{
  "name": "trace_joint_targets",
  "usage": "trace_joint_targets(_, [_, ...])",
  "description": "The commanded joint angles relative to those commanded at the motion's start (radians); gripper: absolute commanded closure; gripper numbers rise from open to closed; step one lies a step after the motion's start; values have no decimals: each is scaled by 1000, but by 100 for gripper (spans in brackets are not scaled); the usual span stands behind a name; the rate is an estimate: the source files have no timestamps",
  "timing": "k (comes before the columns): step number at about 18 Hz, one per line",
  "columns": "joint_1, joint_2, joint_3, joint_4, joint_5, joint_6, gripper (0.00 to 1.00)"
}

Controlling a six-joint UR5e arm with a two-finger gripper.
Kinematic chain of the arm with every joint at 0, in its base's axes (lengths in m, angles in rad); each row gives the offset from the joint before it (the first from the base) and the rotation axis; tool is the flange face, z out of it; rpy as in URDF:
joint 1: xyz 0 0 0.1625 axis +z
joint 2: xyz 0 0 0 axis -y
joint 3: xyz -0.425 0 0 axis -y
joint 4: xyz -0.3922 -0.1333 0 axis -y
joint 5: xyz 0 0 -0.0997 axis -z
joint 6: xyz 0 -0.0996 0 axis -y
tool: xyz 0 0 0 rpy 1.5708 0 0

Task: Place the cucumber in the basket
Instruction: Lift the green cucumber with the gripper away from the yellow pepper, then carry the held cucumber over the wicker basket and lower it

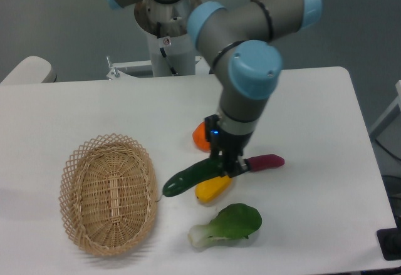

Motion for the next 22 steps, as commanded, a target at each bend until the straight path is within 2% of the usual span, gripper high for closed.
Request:
trace_joint_targets(3, [-77,11,-48,14,69,-161,83])
trace_joint_targets(6, [-156,11,-89,18,86,-363,83])
trace_joint_targets(10, [-253,-20,-104,37,85,-572,82])
trace_joint_targets(13, [-305,-49,-132,95,88,-631,82])
trace_joint_targets(17, [-353,-83,-155,143,123,-649,82])
trace_joint_targets(22, [-355,-107,-155,152,123,-648,77])
